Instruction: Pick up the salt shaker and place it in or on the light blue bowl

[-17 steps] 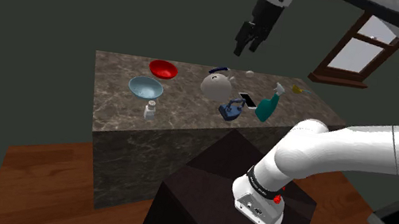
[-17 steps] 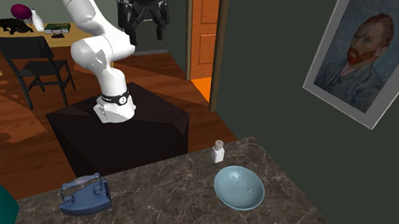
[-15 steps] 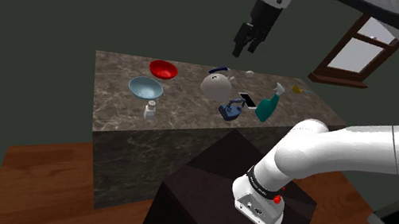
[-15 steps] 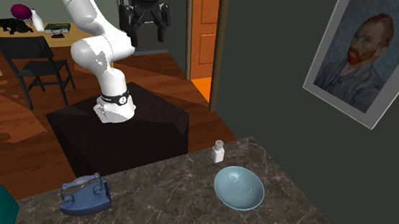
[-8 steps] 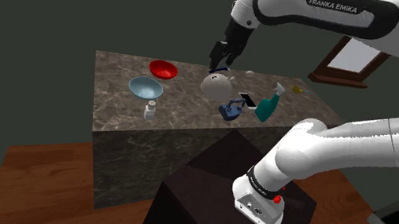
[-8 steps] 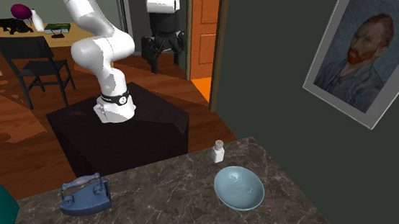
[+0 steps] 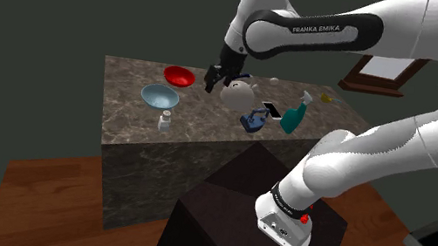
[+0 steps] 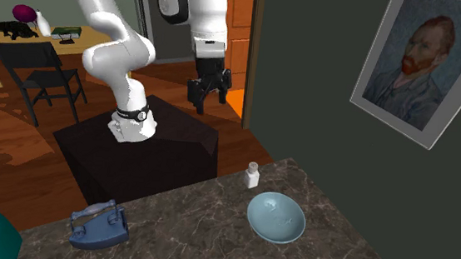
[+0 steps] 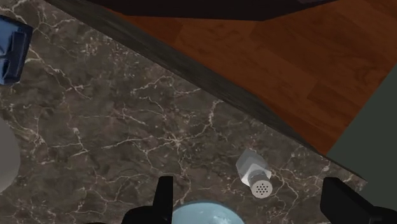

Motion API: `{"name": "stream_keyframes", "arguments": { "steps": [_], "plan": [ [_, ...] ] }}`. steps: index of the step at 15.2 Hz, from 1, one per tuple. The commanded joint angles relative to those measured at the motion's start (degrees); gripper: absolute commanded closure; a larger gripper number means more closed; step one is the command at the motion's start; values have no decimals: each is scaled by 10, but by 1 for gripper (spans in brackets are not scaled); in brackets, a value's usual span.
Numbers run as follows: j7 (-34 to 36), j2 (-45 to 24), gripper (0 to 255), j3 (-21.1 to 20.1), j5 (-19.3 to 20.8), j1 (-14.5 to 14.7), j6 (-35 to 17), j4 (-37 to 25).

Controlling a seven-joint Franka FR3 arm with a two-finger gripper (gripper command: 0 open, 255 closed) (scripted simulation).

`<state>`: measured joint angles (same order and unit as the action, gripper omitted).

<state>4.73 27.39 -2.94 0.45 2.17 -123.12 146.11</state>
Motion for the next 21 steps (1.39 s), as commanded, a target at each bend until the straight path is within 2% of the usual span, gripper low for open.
{"name": "stream_keyframes", "arguments": {
  "steps": [1, 8, 14, 15, 21],
  "plan": [
    [9, -40, 0, -8, -2, 4, -50, 5],
    [44, -186, 0, -33, 10, 10, -196, -10],
    [94, -326, 0, -46, 53, 16, -298, -58],
    [104, -349, 0, -45, 64, 19, -312, -70],
    [118, -393, 0, -37, 83, 24, -348, -77]
  ]
}}
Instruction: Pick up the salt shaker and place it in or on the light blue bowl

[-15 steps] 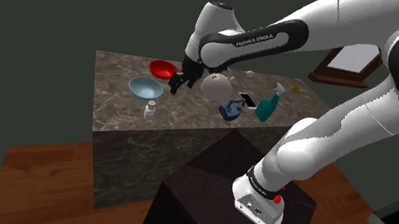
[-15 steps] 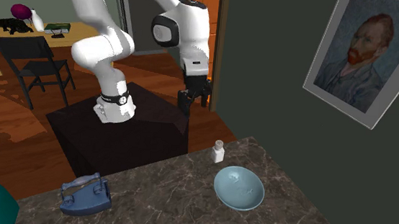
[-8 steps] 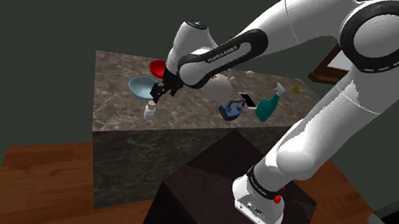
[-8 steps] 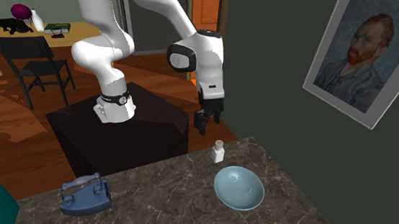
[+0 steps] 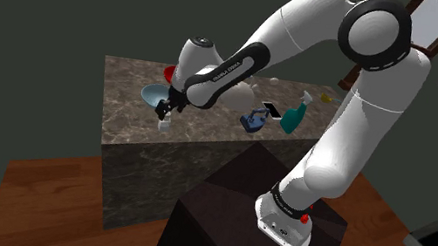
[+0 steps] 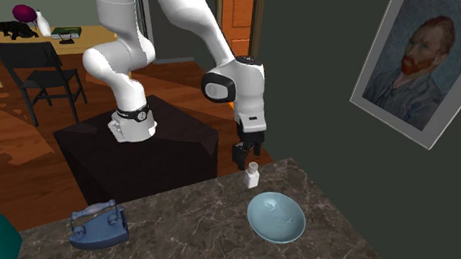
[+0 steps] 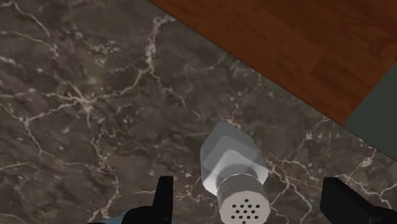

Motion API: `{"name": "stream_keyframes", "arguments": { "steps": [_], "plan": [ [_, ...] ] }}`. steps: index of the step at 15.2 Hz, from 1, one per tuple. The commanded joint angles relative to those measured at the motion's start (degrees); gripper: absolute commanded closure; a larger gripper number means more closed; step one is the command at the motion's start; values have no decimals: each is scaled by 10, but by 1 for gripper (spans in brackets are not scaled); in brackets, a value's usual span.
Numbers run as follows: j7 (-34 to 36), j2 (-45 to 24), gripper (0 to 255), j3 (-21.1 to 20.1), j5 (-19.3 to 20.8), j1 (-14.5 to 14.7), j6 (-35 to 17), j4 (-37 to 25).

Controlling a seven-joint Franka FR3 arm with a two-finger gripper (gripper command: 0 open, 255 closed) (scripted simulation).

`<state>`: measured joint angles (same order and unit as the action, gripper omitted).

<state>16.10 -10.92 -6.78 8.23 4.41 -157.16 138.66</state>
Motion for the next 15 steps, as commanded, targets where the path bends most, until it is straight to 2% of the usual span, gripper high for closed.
{"name": "stream_keyframes", "arguments": {
  "steps": [1, 10, 11, 15],
  "plan": [
    [7, -18, 0, 4, 8, 3, -14, -4],
    [12, -31, 0, 7, 14, 5, -25, -7],
    [12, -31, 255, 7, 14, 5, -25, -7],
    [12, -32, 255, 7, 14, 5, -25, -7]
  ]
}}
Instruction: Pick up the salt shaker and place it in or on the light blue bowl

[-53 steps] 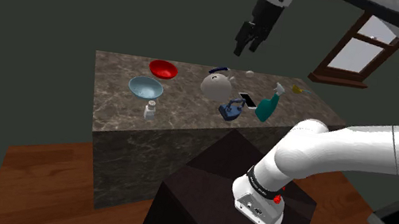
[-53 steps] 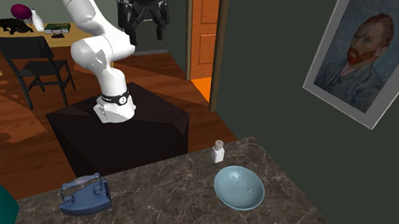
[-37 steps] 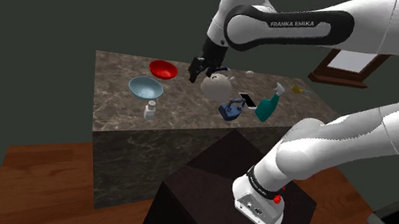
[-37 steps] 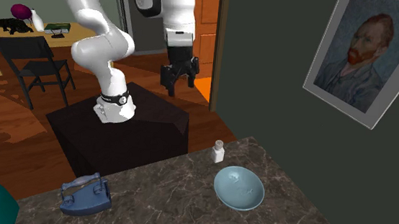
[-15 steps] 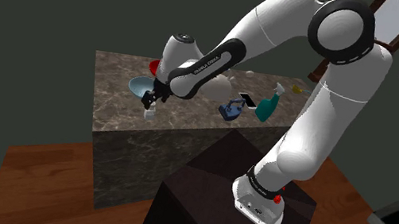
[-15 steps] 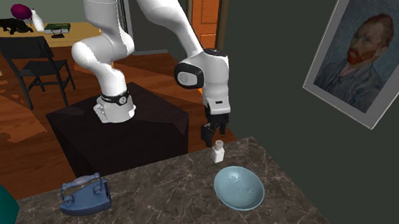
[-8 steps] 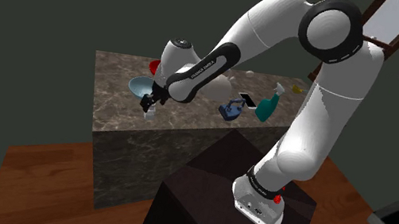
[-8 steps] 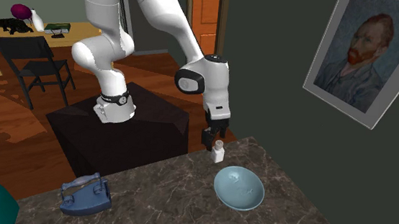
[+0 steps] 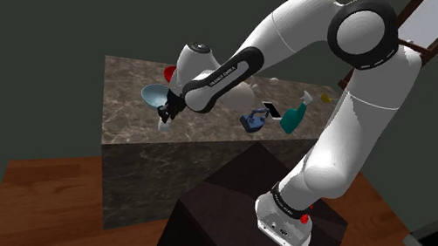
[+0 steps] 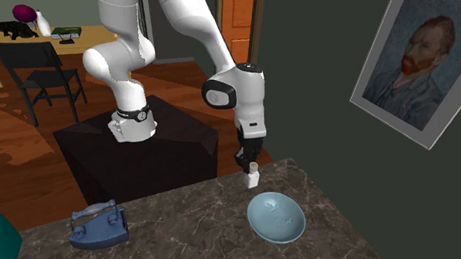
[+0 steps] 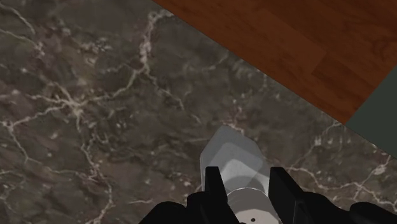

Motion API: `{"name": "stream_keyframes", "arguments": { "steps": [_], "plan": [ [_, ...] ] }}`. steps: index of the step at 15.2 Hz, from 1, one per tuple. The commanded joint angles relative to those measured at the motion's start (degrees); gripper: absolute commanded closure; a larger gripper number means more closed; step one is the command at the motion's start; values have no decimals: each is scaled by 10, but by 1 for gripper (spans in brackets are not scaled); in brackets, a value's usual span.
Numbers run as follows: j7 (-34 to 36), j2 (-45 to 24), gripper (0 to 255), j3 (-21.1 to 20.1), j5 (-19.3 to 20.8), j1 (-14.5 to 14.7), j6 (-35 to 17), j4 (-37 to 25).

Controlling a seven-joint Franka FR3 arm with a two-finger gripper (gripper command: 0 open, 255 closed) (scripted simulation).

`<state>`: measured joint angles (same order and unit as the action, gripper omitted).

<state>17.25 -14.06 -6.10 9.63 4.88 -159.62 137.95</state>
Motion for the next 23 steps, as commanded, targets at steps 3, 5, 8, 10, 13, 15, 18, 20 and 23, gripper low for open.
{"name": "stream_keyframes", "arguments": {
  "steps": [3, 5, 8, 10, 13, 15, 18, 20, 23],
  "plan": [
    [0, 0, 255, 0, 0, 0, 0, 0],
    [0, 0, 255, 0, 0, 0, 0, 0],
    [-9, 22, 255, -6, -11, -4, 21, 1],
    [-15, 37, 255, -9, -18, -6, 36, 1],
    [-23, 58, 255, -13, -28, -8, 58, 0],
    [-28, 72, 255, -15, -34, -9, 73, -2],
    [-35, 92, 255, -17, -43, -10, 96, -5],
    [-39, 105, 255, -18, -48, -10, 111, -8],
    [-45, 123, 255, -19, -56, -10, 135, -14]
  ]
}}
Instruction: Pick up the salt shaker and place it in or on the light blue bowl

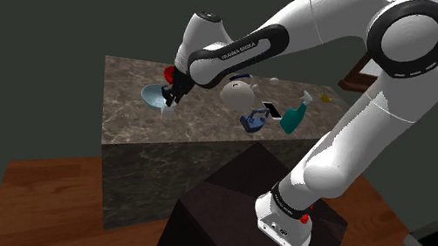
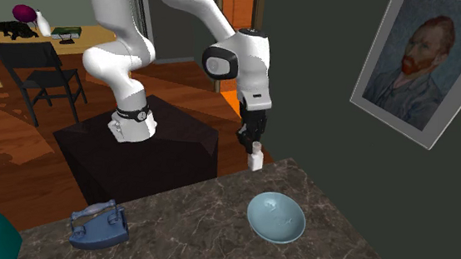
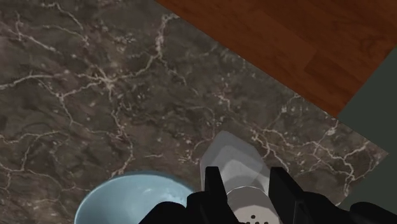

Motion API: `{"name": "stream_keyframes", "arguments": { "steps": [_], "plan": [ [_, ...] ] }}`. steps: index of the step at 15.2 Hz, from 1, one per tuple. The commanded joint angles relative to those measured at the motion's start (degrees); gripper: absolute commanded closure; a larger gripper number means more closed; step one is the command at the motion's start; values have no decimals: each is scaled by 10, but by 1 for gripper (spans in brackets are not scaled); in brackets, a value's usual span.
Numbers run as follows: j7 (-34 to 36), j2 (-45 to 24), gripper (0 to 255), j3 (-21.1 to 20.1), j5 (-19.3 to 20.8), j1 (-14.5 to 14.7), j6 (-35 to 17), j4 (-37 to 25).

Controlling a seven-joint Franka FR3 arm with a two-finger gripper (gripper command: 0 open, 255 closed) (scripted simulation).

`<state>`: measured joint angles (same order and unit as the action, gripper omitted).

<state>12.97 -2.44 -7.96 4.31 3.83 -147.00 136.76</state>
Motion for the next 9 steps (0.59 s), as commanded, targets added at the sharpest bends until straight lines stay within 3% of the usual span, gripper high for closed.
{"name": "stream_keyframes", "arguments": {
  "steps": [1, 6, 9],
  "plan": [
    [-3, 12, 255, -1, -5, 0, 16, -4],
    [-10, 35, 255, -1, -12, 0, 48, -13],
    [-37, -4, 255, 12, -12, -13, 71, -76]
  ]
}}
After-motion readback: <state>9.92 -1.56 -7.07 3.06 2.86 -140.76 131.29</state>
